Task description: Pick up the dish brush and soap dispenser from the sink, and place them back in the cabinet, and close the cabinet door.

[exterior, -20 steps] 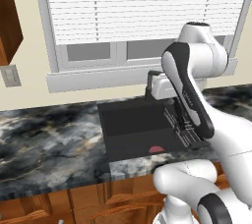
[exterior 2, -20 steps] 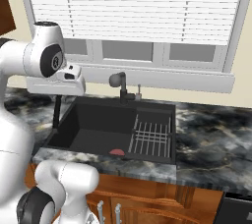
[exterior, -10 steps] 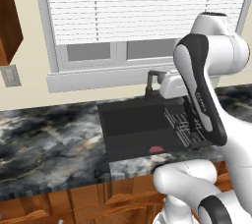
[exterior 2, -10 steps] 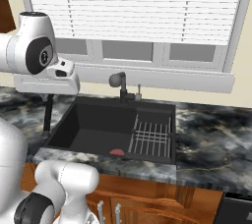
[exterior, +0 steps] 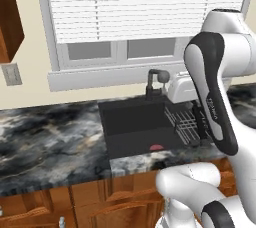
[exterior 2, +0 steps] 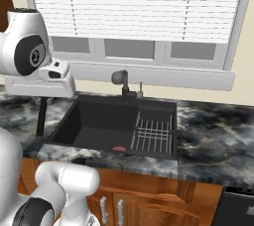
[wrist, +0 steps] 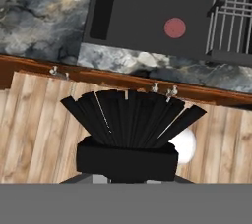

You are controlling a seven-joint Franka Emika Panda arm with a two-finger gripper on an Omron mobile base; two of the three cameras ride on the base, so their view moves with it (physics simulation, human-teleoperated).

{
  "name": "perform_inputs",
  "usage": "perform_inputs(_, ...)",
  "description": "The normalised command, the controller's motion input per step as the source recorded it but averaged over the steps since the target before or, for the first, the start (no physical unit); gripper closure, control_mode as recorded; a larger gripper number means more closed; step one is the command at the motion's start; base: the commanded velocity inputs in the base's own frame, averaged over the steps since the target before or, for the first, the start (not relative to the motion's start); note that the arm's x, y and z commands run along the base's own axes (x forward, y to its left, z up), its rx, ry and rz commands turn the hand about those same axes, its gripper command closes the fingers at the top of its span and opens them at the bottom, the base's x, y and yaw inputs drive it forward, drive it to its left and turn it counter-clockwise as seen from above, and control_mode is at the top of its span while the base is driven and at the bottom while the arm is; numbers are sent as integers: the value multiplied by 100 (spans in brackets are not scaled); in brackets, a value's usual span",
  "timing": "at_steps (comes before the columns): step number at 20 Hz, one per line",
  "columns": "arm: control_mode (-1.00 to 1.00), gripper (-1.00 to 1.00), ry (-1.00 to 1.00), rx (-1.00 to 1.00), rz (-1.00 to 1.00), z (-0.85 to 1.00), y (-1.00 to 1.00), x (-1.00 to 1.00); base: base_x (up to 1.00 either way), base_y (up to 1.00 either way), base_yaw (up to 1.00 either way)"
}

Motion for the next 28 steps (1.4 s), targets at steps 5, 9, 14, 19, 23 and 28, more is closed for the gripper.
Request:
perform_inputs(5,100,100,0,0,0,0,0,0,-48,41,-1)
perform_inputs(9,100,100,0,0,0,0,0,0,-39,67,0)
perform_inputs(14,100,100,0,0,0,0,0,0,-26,78,0)
perform_inputs(19,100,100,0,0,0,0,0,0,-3,54,8)
perform_inputs(23,100,100,0,0,0,0,0,0,0,46,19)
perform_inputs(28,100,100,0,0,0,0,0,0,3,12,35)
